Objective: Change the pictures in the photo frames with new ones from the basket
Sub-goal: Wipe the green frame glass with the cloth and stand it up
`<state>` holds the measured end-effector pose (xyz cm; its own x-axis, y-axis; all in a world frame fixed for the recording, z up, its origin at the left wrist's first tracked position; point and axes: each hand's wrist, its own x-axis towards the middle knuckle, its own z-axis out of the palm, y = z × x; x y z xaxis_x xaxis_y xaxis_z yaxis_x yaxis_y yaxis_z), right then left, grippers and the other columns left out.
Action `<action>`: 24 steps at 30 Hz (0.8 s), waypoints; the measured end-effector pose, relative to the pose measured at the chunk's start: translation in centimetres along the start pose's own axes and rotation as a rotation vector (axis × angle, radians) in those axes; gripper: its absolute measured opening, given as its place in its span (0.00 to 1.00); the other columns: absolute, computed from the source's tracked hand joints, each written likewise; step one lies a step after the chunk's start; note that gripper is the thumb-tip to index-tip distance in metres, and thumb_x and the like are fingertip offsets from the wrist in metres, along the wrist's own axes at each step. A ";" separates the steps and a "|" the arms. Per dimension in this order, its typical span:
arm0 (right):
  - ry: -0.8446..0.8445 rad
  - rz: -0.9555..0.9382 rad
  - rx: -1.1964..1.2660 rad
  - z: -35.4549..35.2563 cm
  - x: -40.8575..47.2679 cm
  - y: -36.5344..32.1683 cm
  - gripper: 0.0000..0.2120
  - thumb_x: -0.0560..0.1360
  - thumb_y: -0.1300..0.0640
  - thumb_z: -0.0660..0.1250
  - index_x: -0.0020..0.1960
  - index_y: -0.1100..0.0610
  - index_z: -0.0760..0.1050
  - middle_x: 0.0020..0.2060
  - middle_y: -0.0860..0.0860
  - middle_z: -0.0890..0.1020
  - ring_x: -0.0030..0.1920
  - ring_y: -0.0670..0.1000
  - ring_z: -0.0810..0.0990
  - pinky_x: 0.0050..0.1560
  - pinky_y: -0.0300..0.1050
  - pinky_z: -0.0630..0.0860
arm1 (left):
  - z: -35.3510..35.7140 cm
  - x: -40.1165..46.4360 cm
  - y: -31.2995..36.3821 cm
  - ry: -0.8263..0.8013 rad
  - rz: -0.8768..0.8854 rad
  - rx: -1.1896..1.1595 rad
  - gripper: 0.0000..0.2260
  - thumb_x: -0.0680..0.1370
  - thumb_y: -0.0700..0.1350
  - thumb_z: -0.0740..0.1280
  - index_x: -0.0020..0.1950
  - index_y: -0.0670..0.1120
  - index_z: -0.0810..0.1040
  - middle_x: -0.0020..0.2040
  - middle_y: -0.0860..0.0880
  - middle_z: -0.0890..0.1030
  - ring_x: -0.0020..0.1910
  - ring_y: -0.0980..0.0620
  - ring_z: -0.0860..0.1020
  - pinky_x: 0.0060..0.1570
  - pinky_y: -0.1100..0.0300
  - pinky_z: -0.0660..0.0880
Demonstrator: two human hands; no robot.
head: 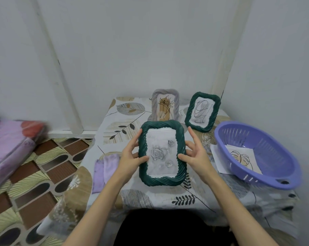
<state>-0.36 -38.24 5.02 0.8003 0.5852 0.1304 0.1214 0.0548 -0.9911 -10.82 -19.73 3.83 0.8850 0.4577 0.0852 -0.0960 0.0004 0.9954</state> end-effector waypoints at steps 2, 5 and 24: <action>-0.023 -0.003 0.032 0.2 0.2 -0.4 0.42 0.72 0.75 0.63 0.75 0.45 0.49 0.56 0.50 0.78 0.41 0.49 0.80 0.47 0.48 0.79 | -0.3 -0.1 0.1 0.005 0.004 -0.016 0.38 0.71 0.27 0.67 0.69 0.63 0.65 0.66 0.43 0.69 0.50 0.42 0.81 0.52 0.43 0.77; -0.063 0.011 0.081 0.5 0.6 -0.7 0.43 0.72 0.75 0.62 0.75 0.44 0.48 0.62 0.53 0.75 0.42 0.53 0.79 0.46 0.50 0.79 | -0.8 -0.4 0.4 0.007 0.018 -0.037 0.38 0.71 0.27 0.67 0.70 0.62 0.64 0.65 0.43 0.70 0.49 0.44 0.82 0.51 0.45 0.78; -0.213 0.062 0.183 5.3 11.9 -2.3 0.20 0.76 0.63 0.59 0.58 0.40 0.75 0.66 0.50 0.72 0.61 0.53 0.73 0.53 0.50 0.75 | -5.3 3.4 0.9 0.107 0.168 0.113 0.37 0.69 0.27 0.67 0.66 0.62 0.66 0.62 0.50 0.71 0.60 0.52 0.74 0.55 0.59 0.77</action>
<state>5.76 -27.09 8.69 0.6589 0.7480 0.0795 -0.0476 0.1469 -0.9880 -10.34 -13.46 4.82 0.8070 0.5343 0.2514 -0.1811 -0.1811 0.9666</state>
